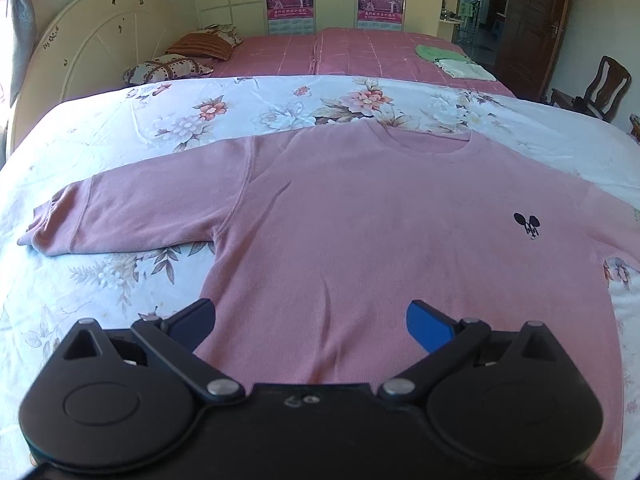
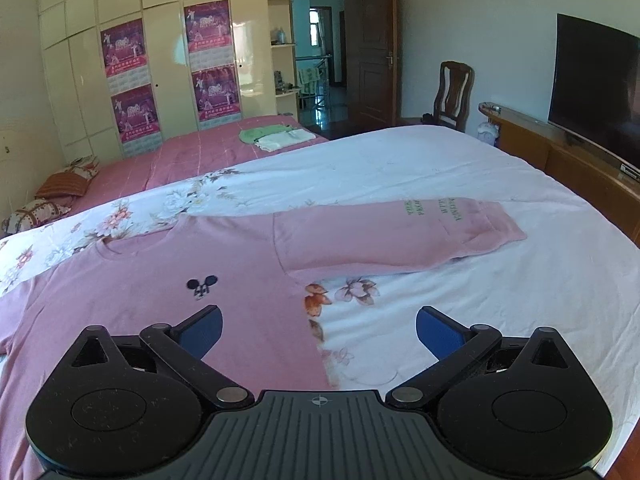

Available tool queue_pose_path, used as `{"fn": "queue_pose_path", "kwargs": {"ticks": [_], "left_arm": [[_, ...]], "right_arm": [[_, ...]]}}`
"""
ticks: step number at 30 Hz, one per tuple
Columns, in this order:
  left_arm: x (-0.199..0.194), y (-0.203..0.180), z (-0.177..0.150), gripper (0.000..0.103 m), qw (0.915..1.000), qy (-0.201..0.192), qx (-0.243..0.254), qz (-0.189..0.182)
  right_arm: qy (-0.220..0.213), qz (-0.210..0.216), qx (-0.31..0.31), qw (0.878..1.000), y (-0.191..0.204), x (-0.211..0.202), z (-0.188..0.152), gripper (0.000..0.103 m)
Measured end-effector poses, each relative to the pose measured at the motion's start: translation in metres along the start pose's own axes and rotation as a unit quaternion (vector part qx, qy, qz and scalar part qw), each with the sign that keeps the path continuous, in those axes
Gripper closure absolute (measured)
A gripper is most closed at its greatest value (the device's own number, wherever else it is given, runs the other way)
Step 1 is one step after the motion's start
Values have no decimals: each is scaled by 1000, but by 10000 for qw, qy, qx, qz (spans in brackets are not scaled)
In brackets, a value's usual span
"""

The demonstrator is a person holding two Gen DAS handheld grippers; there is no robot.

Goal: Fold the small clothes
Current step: 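Move the right tool to the sleeve cuff and close on it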

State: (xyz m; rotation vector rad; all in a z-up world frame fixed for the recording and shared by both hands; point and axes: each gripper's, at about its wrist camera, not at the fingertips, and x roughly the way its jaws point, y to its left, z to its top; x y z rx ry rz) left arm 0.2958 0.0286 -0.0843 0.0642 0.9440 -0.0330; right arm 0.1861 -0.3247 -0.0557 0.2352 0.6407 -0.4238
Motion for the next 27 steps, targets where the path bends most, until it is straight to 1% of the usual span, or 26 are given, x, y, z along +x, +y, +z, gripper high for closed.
{"fn": "queue_pose_path", "kwargs": {"ticks": [3,4,5,6,7,10,13,15,17,21,24,27], "left_arm": [[15,-19,8,1,9999,2,-49,-93],[20,-26,11,1,10000,37,-48,-59],[27,-35,14,1,10000,67,-15,13],[32,-43,17,2,9999,81,27,70],[38,-51,20,2,9999,93,73,123],[54,-71,28,2,9998,106,97,165],[67,-89,36,2,9996,194,88,172],[76,-100,40,2,9994,214,149,207],[83,-111,44,2,9992,270,226,192],[92,-125,49,2,9991,351,246,61],[96,-131,51,2,9991,353,237,27],[100,-137,54,2,9989,324,344,-38]], "right_arm": [[27,-137,105,9998,-33,32,13,1],[47,-187,169,9997,-46,42,17,3],[71,-240,231,9994,-59,53,21,10],[152,-301,301,9990,-72,66,25,33],[256,-368,415,9981,-86,79,29,41],[472,-488,722,9951,-125,113,38,41],[575,-771,906,9912,-160,137,45,41],[662,-862,1142,9875,-182,152,47,41],[763,-1046,1288,9832,-201,165,49,41],[810,-1242,1604,9758,-231,181,51,41],[851,-1245,1805,9719,-248,189,54,41],[832,-1270,1914,9697,-258,192,56,41]]}}
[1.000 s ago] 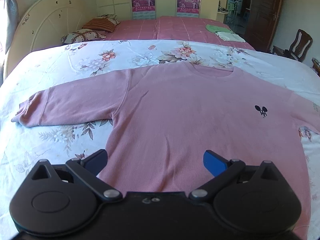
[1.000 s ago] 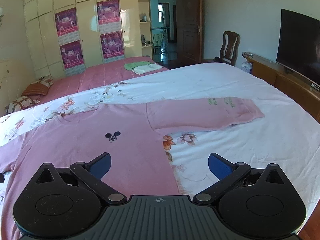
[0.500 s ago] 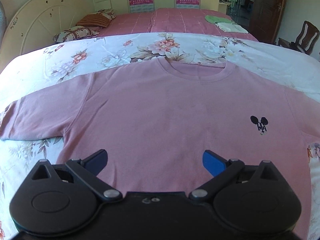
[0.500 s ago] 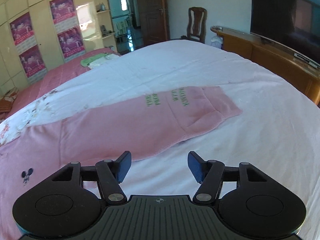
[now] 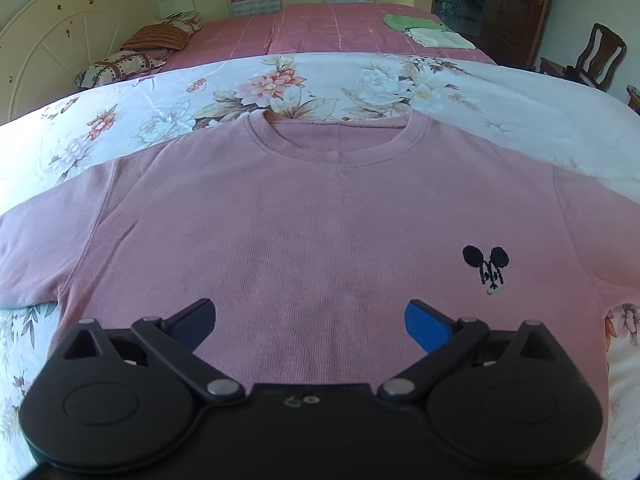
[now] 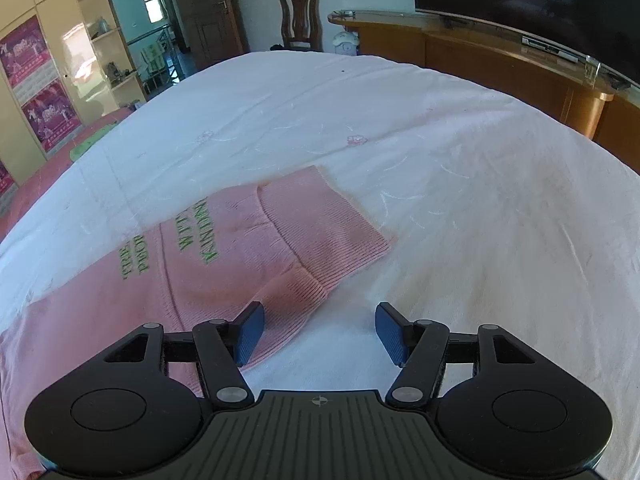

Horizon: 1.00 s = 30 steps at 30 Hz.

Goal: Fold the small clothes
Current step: 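Move the right tool to the sleeve cuff and close on it, then lift the sleeve with the right tool and fold it across the sweatshirt body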

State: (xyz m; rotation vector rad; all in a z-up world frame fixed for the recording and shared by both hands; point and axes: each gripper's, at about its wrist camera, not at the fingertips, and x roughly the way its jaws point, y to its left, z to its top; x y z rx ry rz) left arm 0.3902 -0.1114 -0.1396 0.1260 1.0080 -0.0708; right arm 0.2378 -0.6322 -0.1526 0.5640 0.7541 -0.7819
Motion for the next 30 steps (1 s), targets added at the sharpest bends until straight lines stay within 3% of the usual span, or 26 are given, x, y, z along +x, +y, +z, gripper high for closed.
{"fn": "queue_pose_path", "kwargs": {"ticks": [3,4,5,8,9,14,18,23,30], "left_arm": [[2,-5,1,2,9998,-91,144,-66],[2,-6,1,2,9997,-118,166,-143],[3,-6,2,2,9995,-133,160,-219],[6,-6,4,3,9996,-63,76,-259],[7,-6,4,3,9997,-67,74,-232],[7,2,7,3,9994,-105,-7,-324],[4,13,11,3,9987,-184,-214,-425],[-6,31,13,3,9980,-456,-262,-354],[-10,80,12,3,9966,-599,-539,-157]], "right_arm": [[-117,-4,29,9999,-3,2,4,42],[-153,-5,33,9999,-4,1,5,62],[-140,66,67,9999,-4,4,7,76],[-209,143,163,9995,-3,3,5,83],[-253,198,169,9993,0,3,4,90],[-644,574,-190,9961,24,-12,10,93],[-927,1092,-708,9871,71,-40,10,94],[-1043,1975,-1517,9629,162,-72,-16,94],[-534,3238,-2561,9092,285,-99,-108,94]]}}
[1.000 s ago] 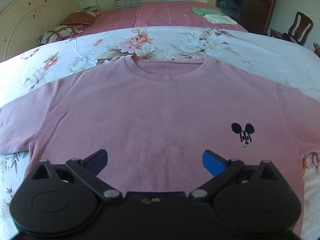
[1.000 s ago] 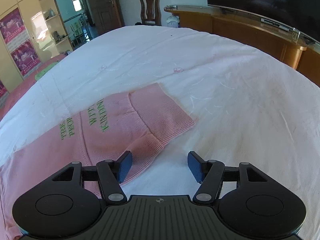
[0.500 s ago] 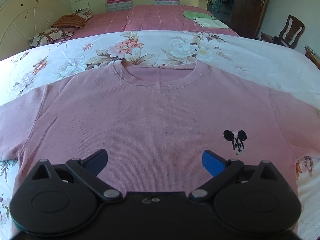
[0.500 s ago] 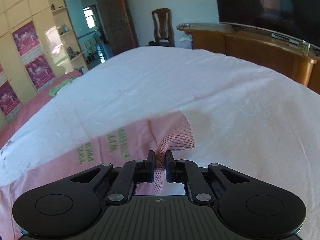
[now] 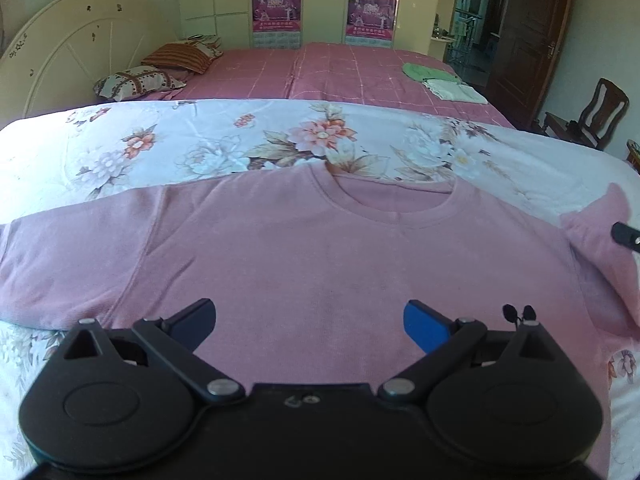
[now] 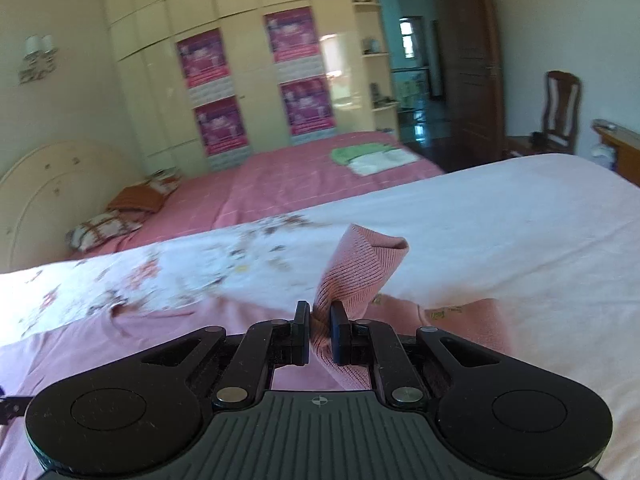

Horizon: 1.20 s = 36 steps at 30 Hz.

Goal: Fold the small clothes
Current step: 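Lift the sleeve with the right tool and fold it across the sweatshirt body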

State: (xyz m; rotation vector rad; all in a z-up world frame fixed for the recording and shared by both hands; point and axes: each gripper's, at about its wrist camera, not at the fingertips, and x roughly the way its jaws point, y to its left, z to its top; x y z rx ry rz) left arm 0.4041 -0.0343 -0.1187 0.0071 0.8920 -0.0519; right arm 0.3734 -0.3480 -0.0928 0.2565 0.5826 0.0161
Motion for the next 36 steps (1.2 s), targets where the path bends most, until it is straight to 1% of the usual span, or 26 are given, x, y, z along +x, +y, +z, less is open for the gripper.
{"fn": "queue_pose_path", "kwargs": {"ticks": [2,5,7,8,9,11,12,13,14,15,18,20,22,24,26,27,28,29,30,31,32,36], "left_arm": [[3,15,1,3,9999,39,-131,-86],[11,28,2,3,9989,211,-276,-302],[16,29,2,3,9977,276,-311,-530],[18,28,3,3,9967,300,-293,-697],[20,25,4,3,9956,337,-288,-830],[26,17,6,3,9918,425,-330,-1159],[30,12,8,3,9890,495,-385,-1337],[35,5,10,3,9855,587,-431,-1530],[41,-4,11,3,9814,678,-467,-1733],[46,-12,12,3,9786,739,-486,-1857],[64,-41,13,4,9714,929,-426,-2142],[78,-59,11,4,9634,1130,-537,-2369],[90,-71,8,4,9602,1295,-640,-2392],[97,-78,4,4,9571,1353,-773,-2442],[100,-80,1,5,9552,1263,-956,-2501],[101,-81,0,7,9524,1216,-1061,-2585],[101,-82,0,14,9501,1181,-1130,-2656],[103,-84,0,24,9474,1140,-1153,-2760],[106,-85,0,65,9428,1135,-1160,-2911],[112,-87,-1,82,9369,1258,-1217,-3027],[117,-87,-2,82,9326,1398,-1334,-3048],[124,-89,-4,82,9320,1353,-1559,-2979]], "right_arm": [[255,289,-194,9991,36,20,-17,94],[749,617,-344,9947,75,48,-44,93],[996,590,-537,9918,91,59,-57,93],[1071,586,-606,9907,93,61,-61,93],[1096,618,-621,9901,95,60,-62,90],[997,541,-592,9918,89,51,-61,63],[858,413,-583,9937,83,43,-60,36],[706,299,-600,9952,77,34,-59,31],[605,150,-656,9959,70,25,-57,31],[592,-4,-695,9958,63,20,-58,31],[584,-492,-666,9949,33,1,-61,31],[604,-751,-560,9938,14,-9,-65,31],[608,-957,-466,9925,-1,-16,-70,31],[570,-1107,-369,9915,-15,-26,-73,31],[523,-1256,-319,9902,-25,-33,-76,31],[507,-1308,-294,9897,-30,-35,-77,31],[497,-1355,-251,9892,-35,-37,-78,31],[496,-1389,-195,9889,-39,-39,-78,31],[487,-1409,-131,9887,-43,-41,-79,31],[475,-1425,-79,9886,-46,-43,-79,31],[459,-1444,-37,9884,-49,-45,-80,31],[436,-1511,1,9876,-53,-47,-81,31]]}}
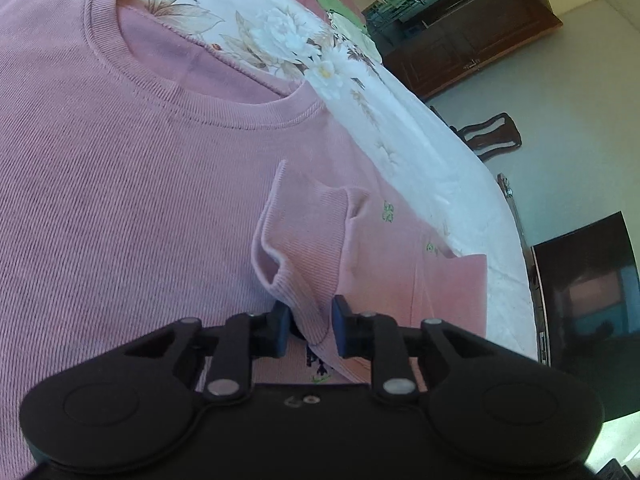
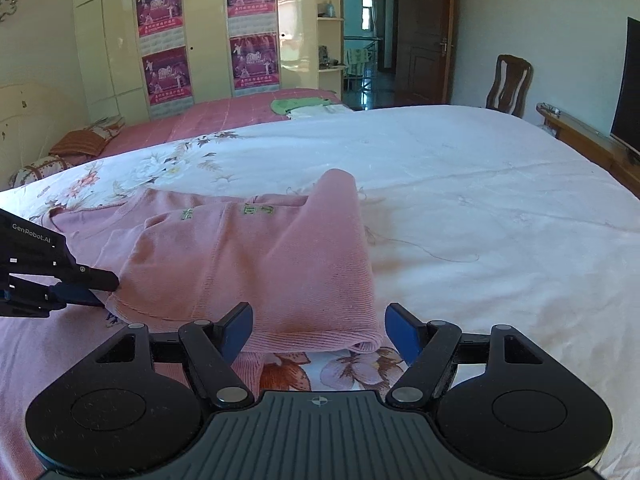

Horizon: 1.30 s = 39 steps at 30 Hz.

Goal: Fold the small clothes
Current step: 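Lift the sleeve with the right tool and fold it across the sweatshirt body, then open the right tool and release the folded sleeve on the body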

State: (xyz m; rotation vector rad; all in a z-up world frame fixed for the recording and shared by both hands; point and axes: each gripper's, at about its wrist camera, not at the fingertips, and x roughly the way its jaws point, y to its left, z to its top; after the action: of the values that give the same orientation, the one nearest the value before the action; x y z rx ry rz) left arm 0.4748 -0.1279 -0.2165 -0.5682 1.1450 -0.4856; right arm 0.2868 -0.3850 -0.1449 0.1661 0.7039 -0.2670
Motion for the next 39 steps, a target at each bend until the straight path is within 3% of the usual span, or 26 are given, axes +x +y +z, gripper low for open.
{"fn": "queue_pose_path", "kwargs": {"ticks": [3,5,9,15,22,23,24,25,30,34,35,38,39], "left_arm": [[0,-4,0,83,9998,-164,134,50],[-4,-6,-1,97,9993,-264,253,109],[-31,-8,3,96,9965,-750,364,-60],[-84,-3,19,96,9891,-1428,298,-185],[-137,38,31,96,9800,-1976,90,227],[-141,44,30,96,9793,-1998,75,304],[-144,50,29,96,9792,-1994,45,378],[-146,57,28,96,9792,-1980,-12,451],[-147,82,15,96,9774,-1967,-82,770],[-129,97,8,96,9802,-1608,51,1157],[-127,98,5,95,9797,-1538,152,1278],[-140,96,-2,71,9731,-1741,244,1491],[-148,96,-4,53,9712,-1829,222,1511]], "right_arm": [[44,-90,-8,9999,-2,6,-1,31],[103,-157,7,9998,-3,11,-2,31],[221,-207,1,9995,-4,18,-5,31],[195,158,-261,9993,13,14,-6,31],[330,390,-398,9979,30,25,-13,32],[320,407,-375,9980,31,27,-12,38],[388,432,-337,9977,32,31,-11,70],[454,496,-227,9975,31,35,-9,94],[446,501,-45,9977,24,30,-3,94],[680,437,-157,9966,19,32,-14,94],[727,452,-297,9959,21,30,-11,94],[746,579,-309,9951,15,18,-9,93],[697,603,-260,9954,11,12,-9,86]]}}
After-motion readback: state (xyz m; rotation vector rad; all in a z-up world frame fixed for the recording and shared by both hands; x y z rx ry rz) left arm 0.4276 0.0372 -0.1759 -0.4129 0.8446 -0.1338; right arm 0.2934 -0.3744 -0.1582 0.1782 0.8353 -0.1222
